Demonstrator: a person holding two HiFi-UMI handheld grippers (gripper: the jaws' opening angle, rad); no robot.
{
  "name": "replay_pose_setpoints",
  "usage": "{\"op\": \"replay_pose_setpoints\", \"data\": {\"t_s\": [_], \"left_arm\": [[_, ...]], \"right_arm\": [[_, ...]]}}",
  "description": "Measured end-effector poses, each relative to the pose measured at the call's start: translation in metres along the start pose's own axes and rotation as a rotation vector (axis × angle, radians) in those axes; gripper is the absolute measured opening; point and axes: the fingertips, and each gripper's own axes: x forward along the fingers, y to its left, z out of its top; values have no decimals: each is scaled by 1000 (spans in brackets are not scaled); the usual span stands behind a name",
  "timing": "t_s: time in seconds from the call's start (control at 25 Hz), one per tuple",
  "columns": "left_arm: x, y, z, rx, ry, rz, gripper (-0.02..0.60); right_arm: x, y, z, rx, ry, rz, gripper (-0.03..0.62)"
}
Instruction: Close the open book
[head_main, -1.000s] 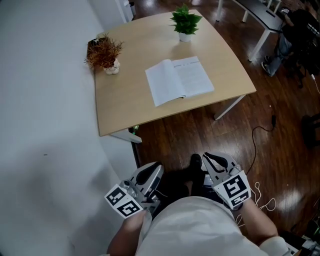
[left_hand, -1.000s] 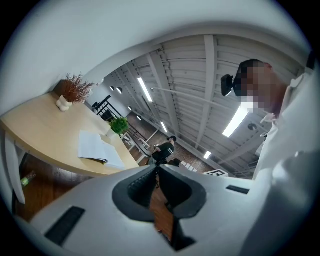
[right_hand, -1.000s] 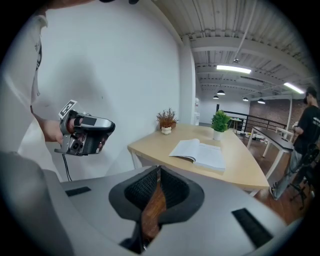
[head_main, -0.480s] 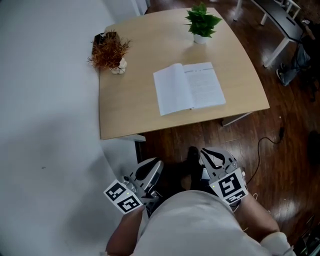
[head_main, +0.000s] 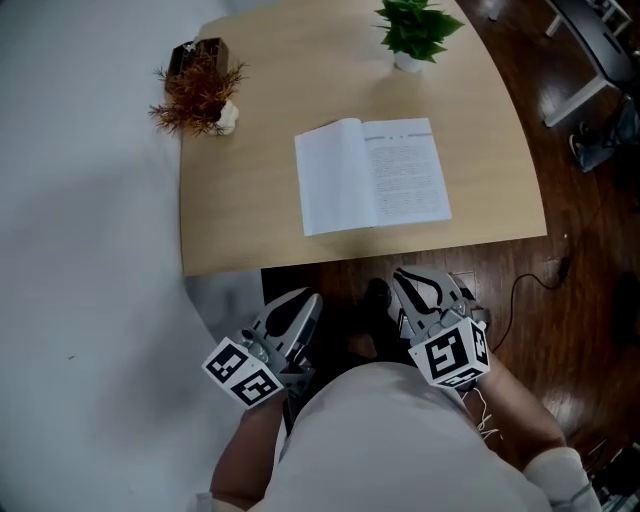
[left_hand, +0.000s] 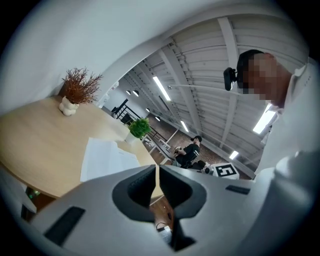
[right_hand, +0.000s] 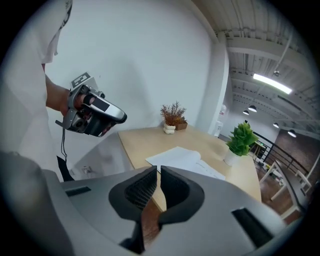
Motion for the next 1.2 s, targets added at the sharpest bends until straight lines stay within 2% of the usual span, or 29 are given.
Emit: {"op": "replay_pose_setpoints", "data": {"t_s": [0.16,0.36,0.56,0.72,0.8,1.0,1.2], "left_arm": [[14,7,0,-6,-8,43,-2],[20,19,-1,-12,6,70,-2],[20,39,-2,-11,44,55,0],[22,55,-5,12,86,33,0],[25,63,-6,26,96,26,-1],[34,85,-16,42,114,7,0],[46,108,-29,-11,127,18,0]], "right_arm": [[12,-12,-7,-104,10,-27,3],[29,-16,-12,-213,25,-105,3],[52,-12,-19,-246,58,-158,4],[68,-12,-24,-260,94,-235,5],[76,-11,-30,-271,119,-260,29],[97,-9,-43,-307,192,-288,29],[123,-6,-48,-371,233,-281,29]]}}
